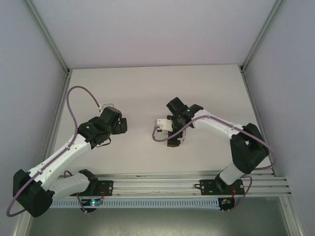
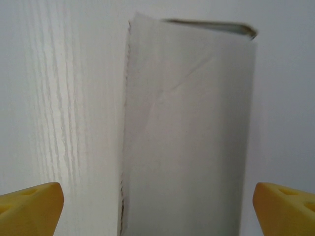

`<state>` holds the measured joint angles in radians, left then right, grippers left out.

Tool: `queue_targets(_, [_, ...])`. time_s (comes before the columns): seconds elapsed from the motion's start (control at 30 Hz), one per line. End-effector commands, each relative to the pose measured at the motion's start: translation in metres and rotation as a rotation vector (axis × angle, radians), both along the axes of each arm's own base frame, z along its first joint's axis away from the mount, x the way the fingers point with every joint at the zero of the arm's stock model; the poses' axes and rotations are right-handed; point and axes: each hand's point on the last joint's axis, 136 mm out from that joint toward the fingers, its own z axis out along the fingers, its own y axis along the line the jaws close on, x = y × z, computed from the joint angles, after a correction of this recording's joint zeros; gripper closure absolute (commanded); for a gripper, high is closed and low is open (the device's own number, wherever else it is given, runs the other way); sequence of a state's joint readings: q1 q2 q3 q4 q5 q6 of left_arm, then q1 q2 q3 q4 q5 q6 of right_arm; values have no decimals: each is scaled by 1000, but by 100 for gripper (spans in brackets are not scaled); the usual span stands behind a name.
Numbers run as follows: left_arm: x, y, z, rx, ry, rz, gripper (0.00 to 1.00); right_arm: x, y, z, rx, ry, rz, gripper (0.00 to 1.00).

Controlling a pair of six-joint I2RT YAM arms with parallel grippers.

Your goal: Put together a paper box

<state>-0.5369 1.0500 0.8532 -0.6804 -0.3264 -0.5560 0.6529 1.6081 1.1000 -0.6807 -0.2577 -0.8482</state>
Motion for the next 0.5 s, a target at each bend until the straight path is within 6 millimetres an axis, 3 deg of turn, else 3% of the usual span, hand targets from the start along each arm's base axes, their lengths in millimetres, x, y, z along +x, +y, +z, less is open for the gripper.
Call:
queue_targets(0.0, [-2, -1, -5, 1, -5, -10, 0, -1, -6, -6, -87, 11, 13, 8])
queue_targets(0.13, [-5, 1, -11, 3, 2, 1, 0, 4, -9, -11, -152, -20, 11, 22])
queue_targets(0.27, [-2, 0, -13, -18, -9, 14, 0, 7, -7, -8, -166, -46, 16, 57])
queue_targets(0.33, [-1, -3, -13, -30, -12, 11, 0, 9, -5, -6, -170, -67, 13, 67])
queue_targets(0.47, [-2, -2, -14, -20, 2, 16, 0, 15, -7, 0, -207, -114, 0, 69])
